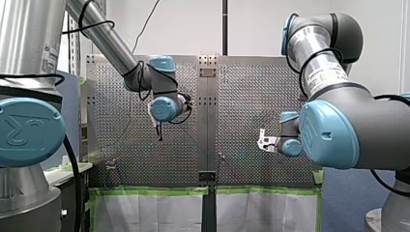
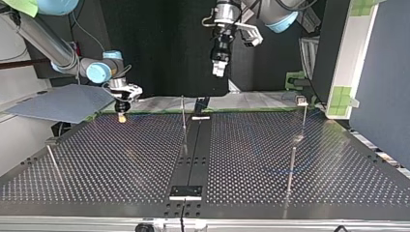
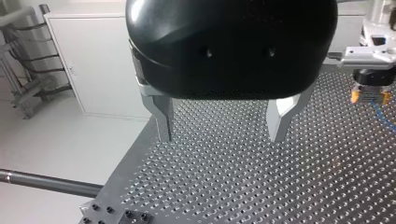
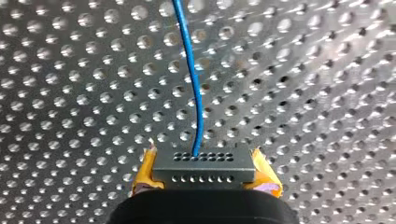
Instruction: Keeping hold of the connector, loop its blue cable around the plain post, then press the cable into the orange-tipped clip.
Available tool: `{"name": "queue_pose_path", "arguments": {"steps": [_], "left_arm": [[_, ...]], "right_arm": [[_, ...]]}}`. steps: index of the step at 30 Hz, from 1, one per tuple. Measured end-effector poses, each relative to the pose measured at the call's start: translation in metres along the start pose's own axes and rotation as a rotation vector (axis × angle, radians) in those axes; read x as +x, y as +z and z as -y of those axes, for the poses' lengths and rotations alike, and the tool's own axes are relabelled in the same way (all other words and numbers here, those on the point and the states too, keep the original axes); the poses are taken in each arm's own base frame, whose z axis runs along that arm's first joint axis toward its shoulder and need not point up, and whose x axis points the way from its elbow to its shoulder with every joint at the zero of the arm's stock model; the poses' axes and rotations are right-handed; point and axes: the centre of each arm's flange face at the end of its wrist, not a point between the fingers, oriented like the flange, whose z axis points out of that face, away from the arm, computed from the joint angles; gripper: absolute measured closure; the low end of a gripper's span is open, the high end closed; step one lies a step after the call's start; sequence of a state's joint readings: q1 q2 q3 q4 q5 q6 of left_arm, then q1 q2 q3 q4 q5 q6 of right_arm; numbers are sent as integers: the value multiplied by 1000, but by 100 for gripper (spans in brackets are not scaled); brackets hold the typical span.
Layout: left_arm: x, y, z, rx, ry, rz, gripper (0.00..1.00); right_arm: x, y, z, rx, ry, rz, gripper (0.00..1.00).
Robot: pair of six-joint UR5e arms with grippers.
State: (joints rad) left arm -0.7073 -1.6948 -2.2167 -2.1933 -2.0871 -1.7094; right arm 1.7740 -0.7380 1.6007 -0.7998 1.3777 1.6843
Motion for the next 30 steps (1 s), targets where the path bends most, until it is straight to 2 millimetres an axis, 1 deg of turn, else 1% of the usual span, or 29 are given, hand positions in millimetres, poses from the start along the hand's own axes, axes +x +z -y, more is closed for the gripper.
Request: {"name": "queue_pose_path", "arguments": {"steps": [3,8,13,15,19,22,25,30], "left_arm": [[12,-9,-6,2,6,-14,2],[39,-25,-16,19,17,-55,2],[65,-45,-27,26,28,-100,2],[73,-51,-31,26,35,-113,2],[92,-69,-43,23,57,-157,2],[101,-82,-50,27,70,-182,2],[105,-91,-55,28,78,-194,2],[106,-95,-57,29,80,-199,2]], "right_arm": [[7,1,4,12,-7,-9,100],[20,-3,13,40,-16,-28,100],[26,-7,21,54,-20,-35,100],[28,-8,24,60,-23,-37,100],[36,-12,32,69,-28,-52,100],[38,-14,36,72,-30,-57,100],[39,-15,37,73,-30,-58,100],[39,-15,37,73,-30,-59,100]]}}
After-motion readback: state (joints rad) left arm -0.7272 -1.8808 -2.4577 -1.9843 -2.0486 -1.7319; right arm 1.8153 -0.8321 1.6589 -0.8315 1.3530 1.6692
